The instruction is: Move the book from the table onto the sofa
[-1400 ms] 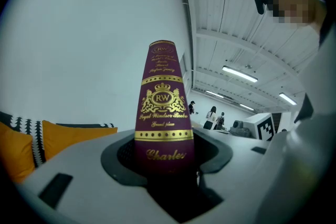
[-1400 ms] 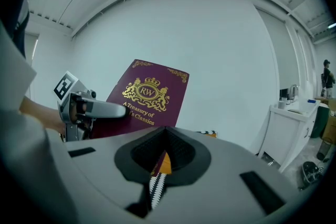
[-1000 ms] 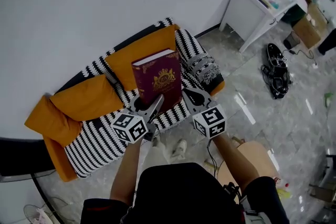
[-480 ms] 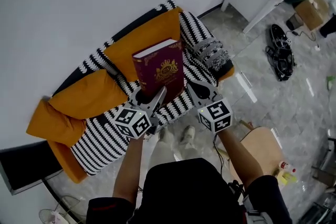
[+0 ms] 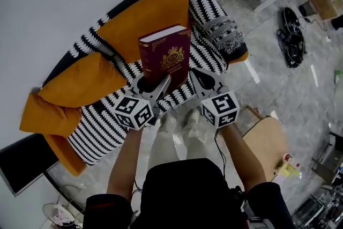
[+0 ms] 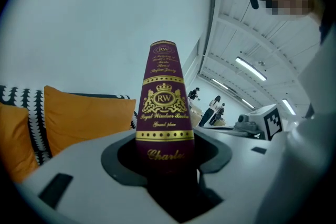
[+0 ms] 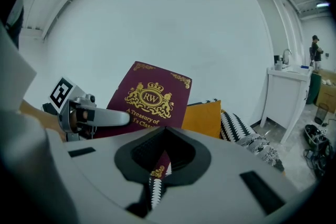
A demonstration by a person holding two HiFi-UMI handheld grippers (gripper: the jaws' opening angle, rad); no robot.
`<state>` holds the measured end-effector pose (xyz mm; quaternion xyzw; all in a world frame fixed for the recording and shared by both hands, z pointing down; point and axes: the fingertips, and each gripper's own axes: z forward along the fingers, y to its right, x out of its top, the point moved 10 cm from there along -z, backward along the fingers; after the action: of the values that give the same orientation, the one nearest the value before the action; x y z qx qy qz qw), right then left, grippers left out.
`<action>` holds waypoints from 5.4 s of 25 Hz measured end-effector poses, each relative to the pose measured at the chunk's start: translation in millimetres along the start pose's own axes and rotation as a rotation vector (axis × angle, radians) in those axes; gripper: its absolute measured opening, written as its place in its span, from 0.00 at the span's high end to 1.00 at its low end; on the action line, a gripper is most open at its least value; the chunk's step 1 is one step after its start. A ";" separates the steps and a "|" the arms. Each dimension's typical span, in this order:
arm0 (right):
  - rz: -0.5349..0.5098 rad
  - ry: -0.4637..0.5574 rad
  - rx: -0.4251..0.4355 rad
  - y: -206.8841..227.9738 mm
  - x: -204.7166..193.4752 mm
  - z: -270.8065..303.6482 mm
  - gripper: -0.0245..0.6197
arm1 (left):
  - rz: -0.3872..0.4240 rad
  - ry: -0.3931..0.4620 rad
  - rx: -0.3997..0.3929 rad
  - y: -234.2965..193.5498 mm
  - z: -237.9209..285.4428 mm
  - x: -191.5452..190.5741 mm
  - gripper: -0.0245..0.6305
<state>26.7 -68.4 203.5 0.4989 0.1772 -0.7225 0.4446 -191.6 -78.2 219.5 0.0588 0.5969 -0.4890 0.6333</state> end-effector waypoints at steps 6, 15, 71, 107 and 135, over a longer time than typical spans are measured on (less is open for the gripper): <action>0.040 -0.054 -0.010 -3.6 -41.0 17.7 0.94 | -0.021 -0.027 0.007 -25.8 15.6 -27.4 0.59; 0.063 -0.150 -0.015 17.0 -94.2 48.2 0.94 | -0.086 -0.091 0.024 -65.8 42.1 -81.0 0.59; 0.160 -0.308 -0.006 48.8 -261.7 125.9 0.94 | -0.338 -0.313 0.098 -168.0 141.2 -299.6 0.59; 0.151 -0.366 0.009 43.2 -277.2 137.8 0.94 | -0.345 -0.403 0.269 -202.9 137.2 -321.6 0.41; 0.092 -0.316 0.028 32.7 -223.8 120.8 0.94 | -0.200 -0.356 0.270 -156.5 91.2 -240.1 0.56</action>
<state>9.4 -66.5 459.4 0.3928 0.0722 -0.7732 0.4926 -190.0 -87.0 520.1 -0.0035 0.4077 -0.6274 0.6634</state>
